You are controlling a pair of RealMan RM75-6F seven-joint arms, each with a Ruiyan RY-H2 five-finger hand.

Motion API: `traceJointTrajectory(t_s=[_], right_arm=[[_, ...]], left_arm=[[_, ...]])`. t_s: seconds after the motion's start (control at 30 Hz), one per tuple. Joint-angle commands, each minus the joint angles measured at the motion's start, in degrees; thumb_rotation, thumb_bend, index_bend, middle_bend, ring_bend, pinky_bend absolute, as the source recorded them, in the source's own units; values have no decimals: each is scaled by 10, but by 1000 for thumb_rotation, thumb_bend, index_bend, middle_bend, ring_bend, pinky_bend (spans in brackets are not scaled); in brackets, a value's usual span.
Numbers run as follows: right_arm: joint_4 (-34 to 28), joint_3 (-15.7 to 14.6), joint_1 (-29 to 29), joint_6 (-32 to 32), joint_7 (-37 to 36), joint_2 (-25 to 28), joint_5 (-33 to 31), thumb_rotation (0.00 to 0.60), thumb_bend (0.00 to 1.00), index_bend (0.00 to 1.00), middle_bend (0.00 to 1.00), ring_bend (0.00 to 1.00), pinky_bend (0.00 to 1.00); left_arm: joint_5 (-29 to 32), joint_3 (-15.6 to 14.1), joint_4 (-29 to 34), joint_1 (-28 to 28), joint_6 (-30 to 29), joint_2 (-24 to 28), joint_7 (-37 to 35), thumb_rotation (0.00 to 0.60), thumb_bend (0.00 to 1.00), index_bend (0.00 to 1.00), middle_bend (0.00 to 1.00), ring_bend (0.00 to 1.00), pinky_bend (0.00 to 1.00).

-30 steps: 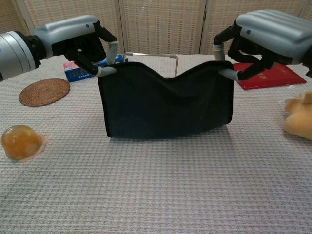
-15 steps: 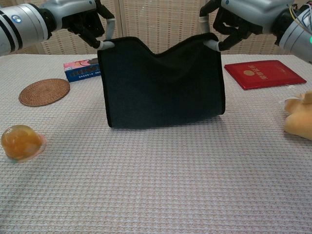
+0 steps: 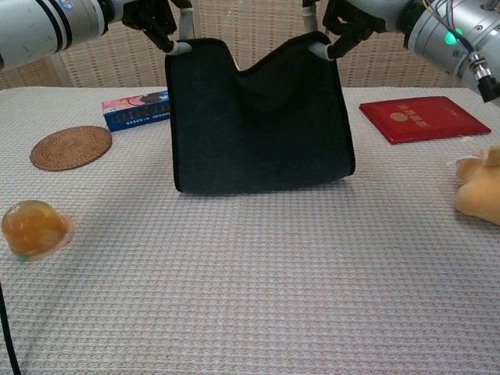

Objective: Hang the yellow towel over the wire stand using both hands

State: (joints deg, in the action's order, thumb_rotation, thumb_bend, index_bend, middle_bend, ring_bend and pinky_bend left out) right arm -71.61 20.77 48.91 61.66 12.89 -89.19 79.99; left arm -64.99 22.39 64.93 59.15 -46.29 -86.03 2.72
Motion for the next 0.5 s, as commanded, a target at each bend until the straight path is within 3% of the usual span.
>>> traceJointTrajectory(t_s=[0.03,0.5], right_arm=[[14,7,9,-5,-10,-5,-14,600,472,669,953,1000,1000],[39,26,37,-2,-28,-11,-44,600,472,669,953,1000,1000]], left_arm=[[9,4,-12,7,6,2,3,600,547,708,1000,978,1000],[18,11,-40,32,11,31,16,600,547,712,1000,976,1000]])
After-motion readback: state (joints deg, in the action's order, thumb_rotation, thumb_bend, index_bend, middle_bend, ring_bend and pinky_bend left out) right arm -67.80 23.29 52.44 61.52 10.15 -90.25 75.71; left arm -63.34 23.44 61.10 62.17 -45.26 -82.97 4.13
